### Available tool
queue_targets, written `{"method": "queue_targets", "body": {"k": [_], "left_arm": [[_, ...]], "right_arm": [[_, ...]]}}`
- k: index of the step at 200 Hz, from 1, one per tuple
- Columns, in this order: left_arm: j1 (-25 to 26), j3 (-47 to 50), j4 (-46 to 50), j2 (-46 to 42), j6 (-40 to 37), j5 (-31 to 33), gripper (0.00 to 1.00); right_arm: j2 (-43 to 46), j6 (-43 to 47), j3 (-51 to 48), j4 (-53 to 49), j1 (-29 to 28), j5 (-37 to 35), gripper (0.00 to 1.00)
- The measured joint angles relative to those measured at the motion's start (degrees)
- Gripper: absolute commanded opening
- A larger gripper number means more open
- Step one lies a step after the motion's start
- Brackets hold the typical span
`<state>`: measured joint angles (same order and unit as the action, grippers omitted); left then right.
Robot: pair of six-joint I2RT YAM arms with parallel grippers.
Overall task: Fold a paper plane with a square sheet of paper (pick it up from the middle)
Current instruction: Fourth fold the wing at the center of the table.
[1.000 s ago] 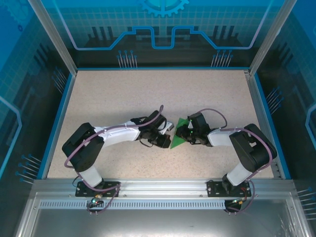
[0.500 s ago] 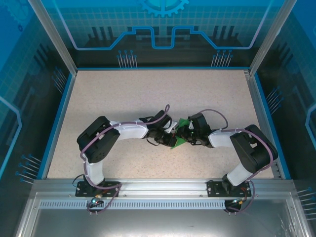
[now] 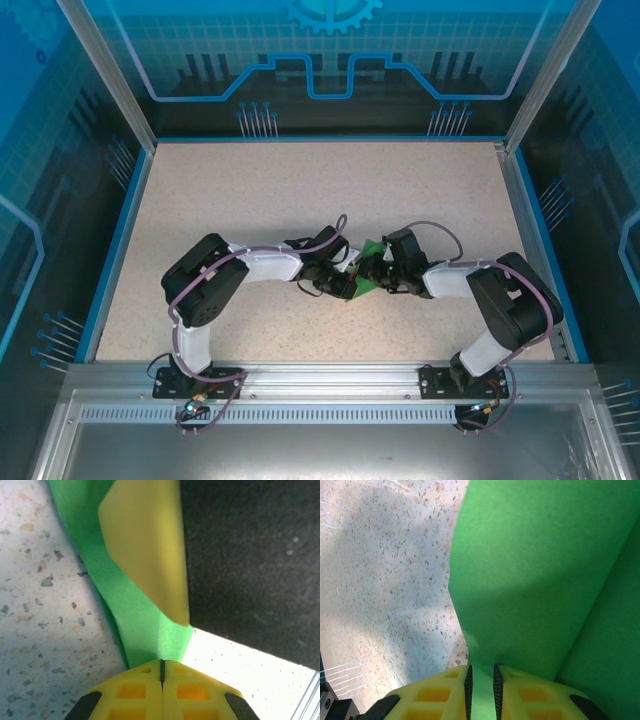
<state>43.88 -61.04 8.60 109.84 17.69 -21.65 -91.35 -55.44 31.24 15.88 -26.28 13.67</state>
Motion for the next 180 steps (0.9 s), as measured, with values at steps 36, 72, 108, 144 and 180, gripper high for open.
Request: {"method": "queue_targets", "body": {"k": [36, 72, 108, 144, 180], "left_arm": [[0.0, 0.0, -0.2, 0.1, -1.6, 0.4, 0.00], [0.0, -0.8, 0.3, 0.7, -2.7, 0.6, 0.00], [0.1, -1.1, 0.7, 0.7, -3.1, 1.0, 0.00], [0.2, -1.1, 0.7, 0.7, -3.3, 1.2, 0.00], [0.2, -1.1, 0.3, 0.8, -3.4, 1.5, 0.00]], "right_arm": [[0.0, 0.3, 0.4, -1.1, 1.5, 1.0, 0.22], [-0.2, 1.3, 1.1, -2.4, 3.8, 1.8, 0.21], [-0.9, 2.6, 2.1, -3.7, 6.5, 2.1, 0.20], [-1.9, 4.1, 3.6, -5.3, 8.5, 3.3, 0.18], [-3.2, 5.1, 5.0, -6.4, 9.9, 5.1, 0.18]]}}
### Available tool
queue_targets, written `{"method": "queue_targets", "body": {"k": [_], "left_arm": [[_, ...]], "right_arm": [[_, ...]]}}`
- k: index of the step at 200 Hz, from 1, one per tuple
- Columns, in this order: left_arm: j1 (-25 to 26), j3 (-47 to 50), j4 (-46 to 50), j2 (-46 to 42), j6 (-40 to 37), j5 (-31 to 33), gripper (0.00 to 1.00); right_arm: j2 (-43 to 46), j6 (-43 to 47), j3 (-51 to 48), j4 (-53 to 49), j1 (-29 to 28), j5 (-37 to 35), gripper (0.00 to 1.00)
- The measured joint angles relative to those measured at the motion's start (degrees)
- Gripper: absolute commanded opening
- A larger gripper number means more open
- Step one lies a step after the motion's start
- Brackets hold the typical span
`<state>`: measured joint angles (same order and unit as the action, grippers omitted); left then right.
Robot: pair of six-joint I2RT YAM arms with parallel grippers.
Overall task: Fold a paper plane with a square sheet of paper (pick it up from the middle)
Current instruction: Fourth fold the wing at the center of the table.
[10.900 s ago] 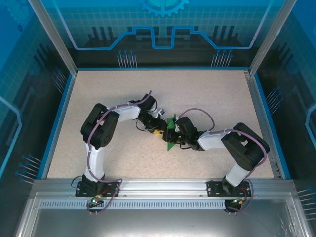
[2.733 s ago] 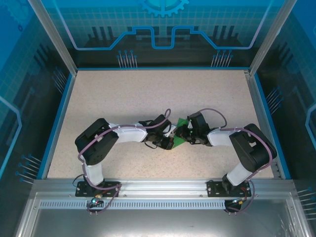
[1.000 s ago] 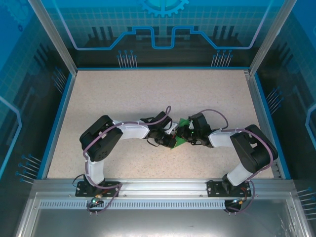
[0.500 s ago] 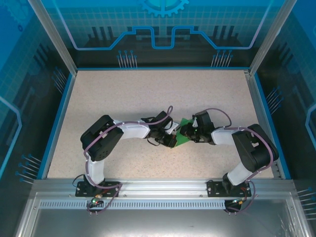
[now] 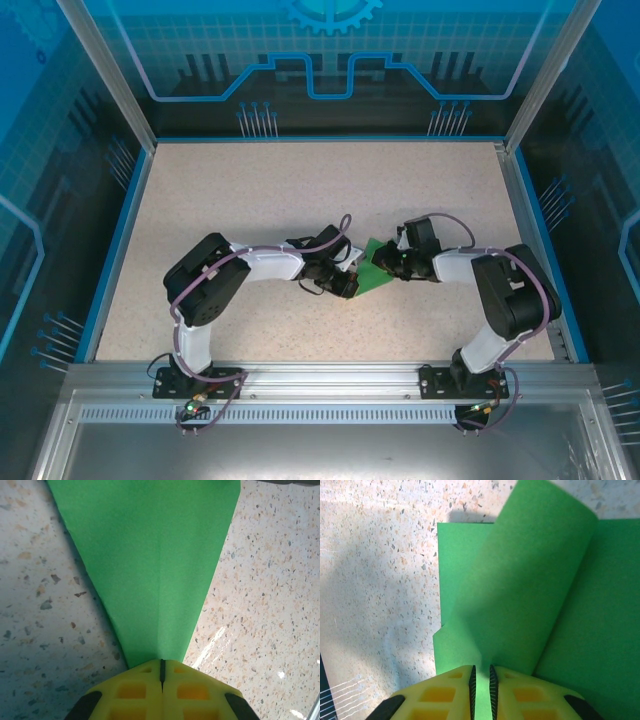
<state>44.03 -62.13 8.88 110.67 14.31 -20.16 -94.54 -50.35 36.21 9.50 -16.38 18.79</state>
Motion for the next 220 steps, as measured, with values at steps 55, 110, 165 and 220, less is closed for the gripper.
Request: {"method": "queue_targets", "body": {"k": [55, 110, 165, 220], "left_arm": [[0.0, -0.1, -0.5, 0.2, -1.0, 0.4, 0.00], [0.0, -0.5, -0.2, 0.4, -1.0, 0.4, 0.00], [0.0, -0.8, 0.2, 0.7, -1.0, 0.3, 0.00], [0.0, -0.8, 0.1, 0.7, -1.2, 0.3, 0.00]], "right_arm": [[-1.4, 1.6, 1.7, -1.4, 2.1, 2.3, 0.18], [-2.4, 3.7, 3.5, -2.8, 6.2, 2.0, 0.18], [-4.8, 5.7, 6.6, -4.4, 8.8, 2.6, 0.15], [-6.2, 6.5, 9.9, -6.5, 10.4, 0.9, 0.13]]}}
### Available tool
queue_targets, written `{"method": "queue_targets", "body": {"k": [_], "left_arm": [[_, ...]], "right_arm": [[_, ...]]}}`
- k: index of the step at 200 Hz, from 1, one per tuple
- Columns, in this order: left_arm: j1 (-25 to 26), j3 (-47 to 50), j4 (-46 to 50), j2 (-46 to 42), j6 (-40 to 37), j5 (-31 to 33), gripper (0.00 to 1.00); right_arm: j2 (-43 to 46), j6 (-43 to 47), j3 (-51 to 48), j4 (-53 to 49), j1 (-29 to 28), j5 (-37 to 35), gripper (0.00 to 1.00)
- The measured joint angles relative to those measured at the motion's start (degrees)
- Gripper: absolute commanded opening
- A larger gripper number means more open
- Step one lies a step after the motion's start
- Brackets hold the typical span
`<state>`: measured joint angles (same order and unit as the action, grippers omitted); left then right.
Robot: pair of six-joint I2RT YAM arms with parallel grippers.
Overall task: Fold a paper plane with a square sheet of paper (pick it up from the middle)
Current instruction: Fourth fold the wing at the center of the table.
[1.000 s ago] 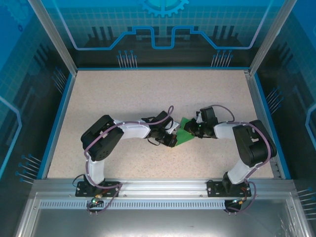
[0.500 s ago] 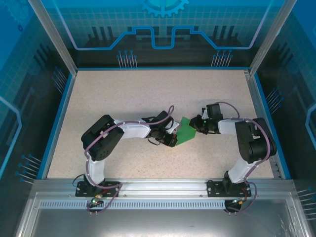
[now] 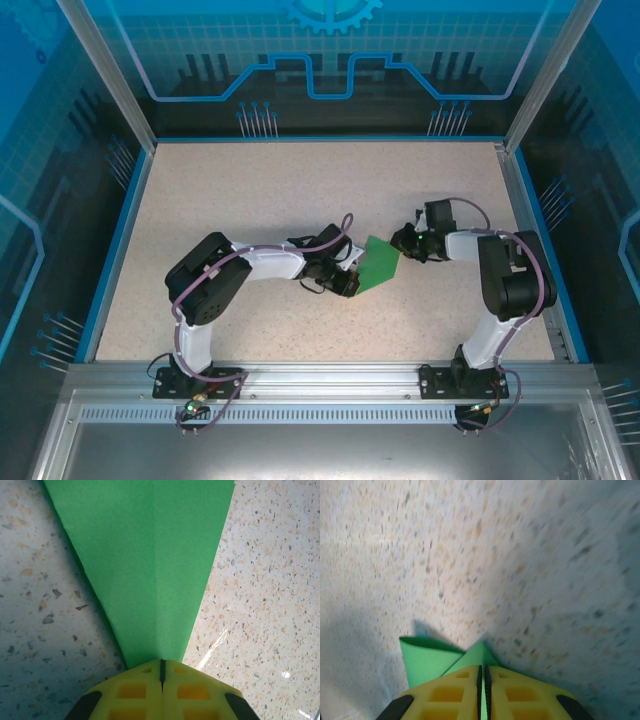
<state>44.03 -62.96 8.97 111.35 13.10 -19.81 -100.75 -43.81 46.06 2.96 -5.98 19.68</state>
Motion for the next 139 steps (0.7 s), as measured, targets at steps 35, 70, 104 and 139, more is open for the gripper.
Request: {"method": "queue_targets", "body": {"k": [35, 70, 104, 139], "left_arm": [[0.0, 0.0, 0.0, 0.0, 0.0, 0.0, 0.00], [0.0, 0.0, 0.0, 0.0, 0.0, 0.0, 0.00], [0.0, -0.3, 0.3, 0.2, 0.0, -0.3, 0.00], [-0.1, -0.7, 0.6, 0.3, 0.0, -0.9, 0.00]], "right_arm": [[-0.9, 0.5, 2.3, -1.2, 1.9, -1.5, 0.12], [-1.4, 1.3, 3.1, -2.0, 3.5, -1.6, 0.12], [2.1, 2.8, 3.0, -5.5, 3.9, -2.0, 0.13], [14.6, 3.2, 0.5, -6.5, 1.7, -1.5, 0.13]]}}
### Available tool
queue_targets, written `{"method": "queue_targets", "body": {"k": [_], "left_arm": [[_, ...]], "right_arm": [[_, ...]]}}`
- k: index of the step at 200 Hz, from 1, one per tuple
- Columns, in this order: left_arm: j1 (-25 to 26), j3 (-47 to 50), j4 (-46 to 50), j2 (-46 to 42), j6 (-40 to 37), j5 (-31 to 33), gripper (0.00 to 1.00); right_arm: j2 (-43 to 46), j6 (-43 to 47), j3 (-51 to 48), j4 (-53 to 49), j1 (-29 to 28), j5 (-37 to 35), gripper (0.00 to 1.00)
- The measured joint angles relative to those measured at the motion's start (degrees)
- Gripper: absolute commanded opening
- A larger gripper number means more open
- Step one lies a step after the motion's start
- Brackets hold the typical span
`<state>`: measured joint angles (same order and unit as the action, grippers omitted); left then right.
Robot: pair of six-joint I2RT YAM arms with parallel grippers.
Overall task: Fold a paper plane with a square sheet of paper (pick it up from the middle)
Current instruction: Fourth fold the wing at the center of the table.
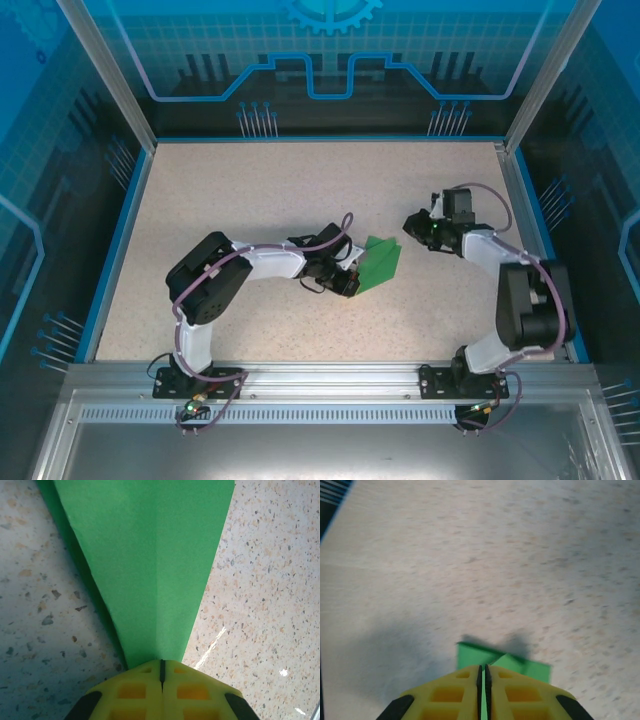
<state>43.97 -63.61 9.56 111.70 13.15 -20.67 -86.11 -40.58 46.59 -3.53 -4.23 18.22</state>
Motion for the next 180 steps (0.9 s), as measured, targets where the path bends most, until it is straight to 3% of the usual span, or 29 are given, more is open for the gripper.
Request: {"method": "queue_targets", "body": {"k": [37, 86, 137, 180], "left_arm": [[-0.1, -0.1, 0.2, 0.1, 0.0, -0.4, 0.00], [-0.2, -0.1, 0.2, 0.1, 0.0, -0.8, 0.00], [-0.3, 0.1, -0.1, 0.0, 0.0, -0.8, 0.00], [-0.3, 0.5, -0.7, -0.1, 0.0, -0.9, 0.00]], "right_arm": [[6.0, -3.5, -6.5, 1.9, -9.8, 0.2, 0.13], [-0.5, -8.7, -9.7, 6.5, -17.9, -0.9, 0.13], [-7.2, -9.2, -8.7, 8.5, -18.9, -2.4, 0.13], [-9.2, -7.4, -7.3, 8.2, -15.7, -2.7, 0.13]]}}
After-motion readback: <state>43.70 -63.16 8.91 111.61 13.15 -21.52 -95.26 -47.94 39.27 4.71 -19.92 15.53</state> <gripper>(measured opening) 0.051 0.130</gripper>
